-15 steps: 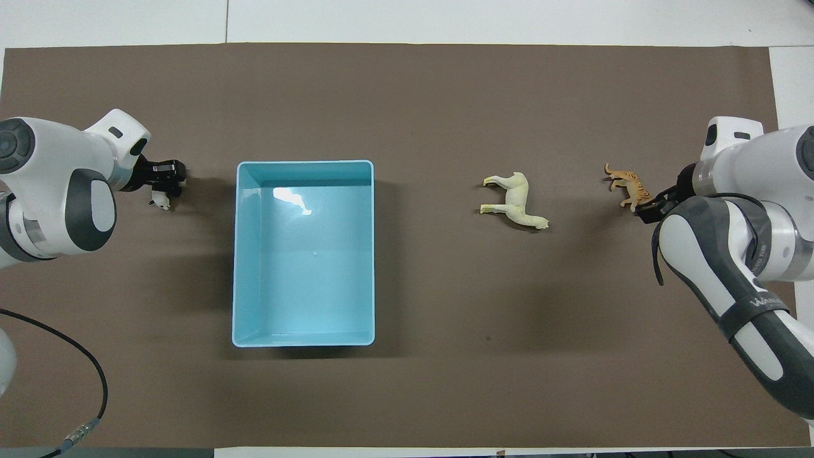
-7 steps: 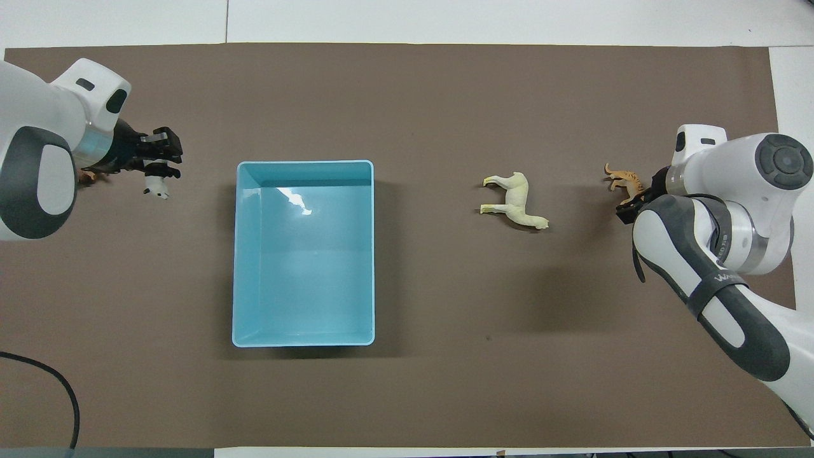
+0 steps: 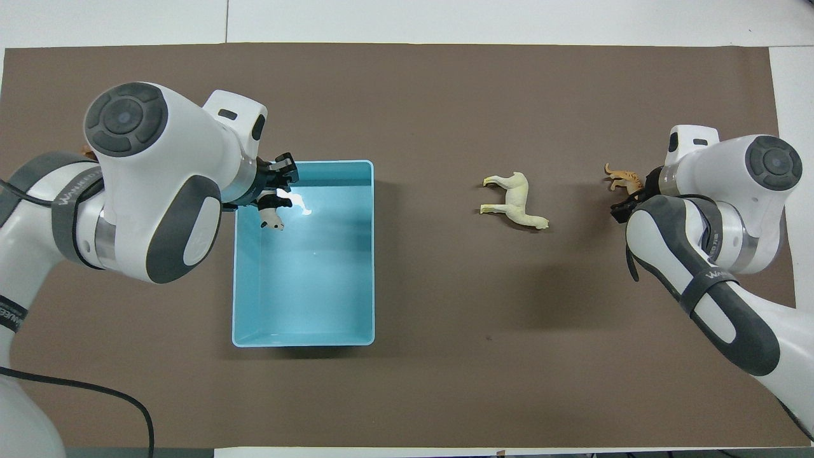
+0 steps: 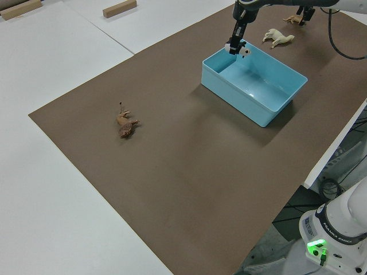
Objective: Put all toys into storage box
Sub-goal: 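Drop the cow toy into the blue box with the left gripper, then carry the tan toy into the box with the right gripper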
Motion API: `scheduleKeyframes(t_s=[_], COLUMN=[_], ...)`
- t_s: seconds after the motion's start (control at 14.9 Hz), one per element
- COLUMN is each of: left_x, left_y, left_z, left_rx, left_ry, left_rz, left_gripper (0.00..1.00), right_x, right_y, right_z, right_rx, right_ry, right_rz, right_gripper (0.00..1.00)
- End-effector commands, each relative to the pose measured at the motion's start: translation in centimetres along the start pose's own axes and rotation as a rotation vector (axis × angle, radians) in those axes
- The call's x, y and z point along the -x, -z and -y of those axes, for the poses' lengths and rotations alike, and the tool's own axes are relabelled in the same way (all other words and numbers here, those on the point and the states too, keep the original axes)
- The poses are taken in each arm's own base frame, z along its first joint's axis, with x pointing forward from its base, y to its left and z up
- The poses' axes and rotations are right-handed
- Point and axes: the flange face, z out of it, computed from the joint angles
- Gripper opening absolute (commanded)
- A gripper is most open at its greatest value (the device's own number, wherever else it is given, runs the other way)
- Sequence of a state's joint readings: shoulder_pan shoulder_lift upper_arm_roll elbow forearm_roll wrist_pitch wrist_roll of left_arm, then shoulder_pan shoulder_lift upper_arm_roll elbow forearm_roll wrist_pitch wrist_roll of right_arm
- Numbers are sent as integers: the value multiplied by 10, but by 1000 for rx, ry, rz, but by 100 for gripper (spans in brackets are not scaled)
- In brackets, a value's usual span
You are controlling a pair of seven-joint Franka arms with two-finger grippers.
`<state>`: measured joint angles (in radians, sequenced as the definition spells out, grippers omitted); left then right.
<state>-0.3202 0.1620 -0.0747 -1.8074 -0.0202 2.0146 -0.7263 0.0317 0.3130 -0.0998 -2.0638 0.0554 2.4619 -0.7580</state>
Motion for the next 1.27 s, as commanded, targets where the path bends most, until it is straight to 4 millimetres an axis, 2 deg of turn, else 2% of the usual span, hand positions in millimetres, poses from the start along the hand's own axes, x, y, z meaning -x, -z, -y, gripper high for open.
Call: scheduleKeyframes(t_s=[0.0, 0.13, 0.27, 0.34, 0.4, 0.6, 0.67, 0.8, 0.94, 1.01, 1.07, 1.21], left_x=[-2, -4, -11, -27, -53, -111, -124, -147, -157, -164, -173, -183], left_y=[6, 7, 13, 18, 24, 44, 48, 46, 46, 39, 27, 7], left_z=[10, 13, 20, 38, 73, 164, 189, 242, 278, 298, 317, 335], left_rx=[-4, -4, 1, 1, -7, -23, -21, -23, -33, -34, -36, -42], left_ry=[12, 12, -2, -18, -63, -252, -298, -358, -404, -433, -458, -475], left_rz=[-15, -16, -25, -35, -36, -31, -49, -80, -86, -81, -77, -97], left_gripper=[100, 100, 100, 100, 100, 100, 100, 100, 100, 100, 100, 100], right_x=[2, 2, 2, 2, 2, 2, 1, -8, -20, -27, -43, -72], right_y=[-9, -9, -9, -10, -11, -9, -6, 11, 48, 67, 89, 145], right_z=[-3, -3, -2, -1, -1, -1, -3, -5, -9, -6, 9, 33], right_rx=[-43, -70, -79, -80, -81, -85, -86, -110, -135, -138, -153, -167], right_ry=[-72, -120, -145, -144, -144, -141, -144, -151, -173, -188, -190, -263], right_rz=[-47, -71, -79, -78, -77, -74, -75, -66, -58, -58, -46, -40], right_gripper=[99, 79, 40, 21, 0, 0, 0, 0, 0, 0, 0, 0])
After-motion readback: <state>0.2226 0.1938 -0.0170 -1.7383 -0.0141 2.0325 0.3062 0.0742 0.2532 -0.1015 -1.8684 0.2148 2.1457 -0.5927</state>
